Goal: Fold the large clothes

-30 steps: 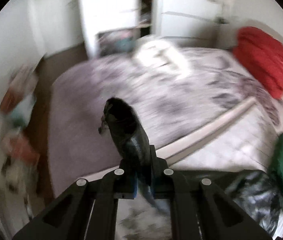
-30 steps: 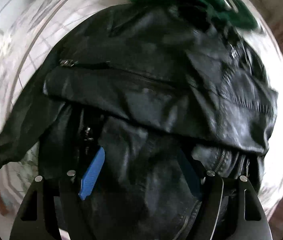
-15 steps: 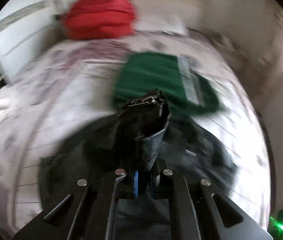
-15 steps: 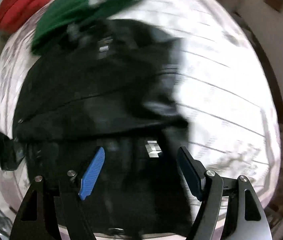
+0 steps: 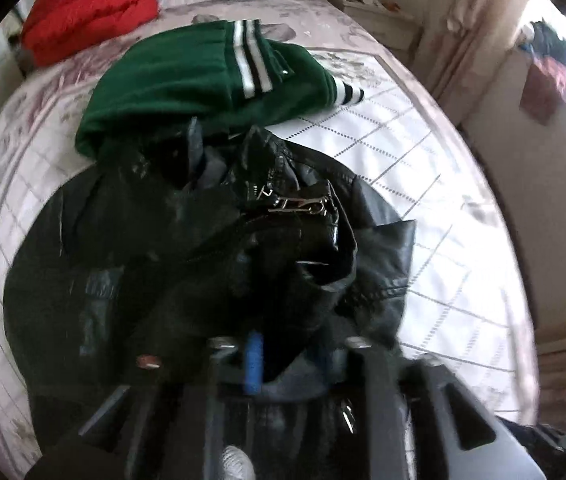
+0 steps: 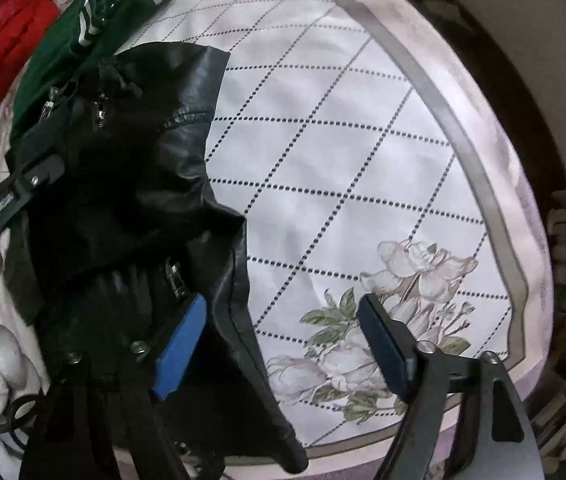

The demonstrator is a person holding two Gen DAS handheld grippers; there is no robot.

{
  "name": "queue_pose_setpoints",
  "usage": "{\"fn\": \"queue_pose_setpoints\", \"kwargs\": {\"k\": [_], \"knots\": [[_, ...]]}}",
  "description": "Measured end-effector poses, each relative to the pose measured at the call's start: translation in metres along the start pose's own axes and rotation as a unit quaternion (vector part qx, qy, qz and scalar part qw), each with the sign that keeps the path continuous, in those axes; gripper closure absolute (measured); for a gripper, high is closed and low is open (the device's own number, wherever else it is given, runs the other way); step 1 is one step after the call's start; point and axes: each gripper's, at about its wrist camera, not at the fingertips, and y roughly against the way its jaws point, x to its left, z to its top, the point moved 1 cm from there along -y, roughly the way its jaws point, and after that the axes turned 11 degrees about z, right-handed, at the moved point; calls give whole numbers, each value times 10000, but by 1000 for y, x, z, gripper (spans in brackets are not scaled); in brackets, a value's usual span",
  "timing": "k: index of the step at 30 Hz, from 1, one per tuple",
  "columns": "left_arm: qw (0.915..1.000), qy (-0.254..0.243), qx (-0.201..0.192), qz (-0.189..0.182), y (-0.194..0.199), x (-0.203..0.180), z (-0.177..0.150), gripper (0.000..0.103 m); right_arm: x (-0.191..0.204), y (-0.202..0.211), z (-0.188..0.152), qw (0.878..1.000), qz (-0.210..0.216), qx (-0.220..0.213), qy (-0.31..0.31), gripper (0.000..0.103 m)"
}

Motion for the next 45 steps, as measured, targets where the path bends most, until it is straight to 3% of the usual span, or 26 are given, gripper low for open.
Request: {"fn": "queue_pose_setpoints", "kwargs": {"k": [1,3,8,13,17,20,21,22,24,25,26,31,33,35,36,38,39,41,43,45], "knots": [[9999,140,7,-93,7,7,-1,40,-1,3,1,10000,90,25,-11,20],[9989,460,-29,-9,24,23,-5,26,2,9,2,9998,200,33,-20,20],[9877,1430,38,626,56,93,-18,26,20,25,17,9972,724,-147,-124,20],[9631,2092,544,1606,32,176,-42,26,61,8,54,9930,1121,-378,2,20],[9429,2414,841,2134,2,226,-51,26,93,-40,89,9949,968,-162,247,20],[9355,2506,910,2319,-14,244,-52,26,110,-82,101,9967,525,310,541,21],[9342,2512,931,2357,-17,247,-51,26,114,-92,102,9971,259,303,656,32],[9335,2510,942,2382,-19,250,-49,26,116,-95,102,9968,-36,260,751,64],[9342,2486,952,2376,-24,252,-46,26,114,-90,99,9967,-297,59,751,92],[9351,2464,935,2370,-24,251,-44,26,112,-82,98,9970,-238,-73,731,101],[9358,2447,924,2363,-25,252,-41,26,111,-68,95,9965,-262,-306,739,103],[9390,2345,881,2358,-32,250,-29,26,101,-5,96,9918,-154,-1138,565,103],[9383,2382,897,2342,-34,252,-27,26,93,-3,106,9934,686,-869,296,103],[9374,2382,865,2389,-33,253,-25,26,90,-11,115,9876,1505,-436,38,102],[9375,2360,849,2411,-32,253,-24,26,92,-17,120,9869,1590,-266,99,98],[9382,2294,879,2439,-34,252,-25,26,101,-31,125,9878,1521,-58,319,73],[9385,2269,901,2443,-35,251,-26,26,102,-38,127,9873,1544,86,372,53],[9393,2191,948,2463,-38,249,-29,26,103,-67,127,9847,1573,679,320,51],[9391,2138,973,2509,-39,248,-31,26,102,-100,118,9862,1044,1239,333,51],[9387,2112,1004,2532,-40,248,-33,26,106,-113,111,9879,835,1215,480,58]]}}
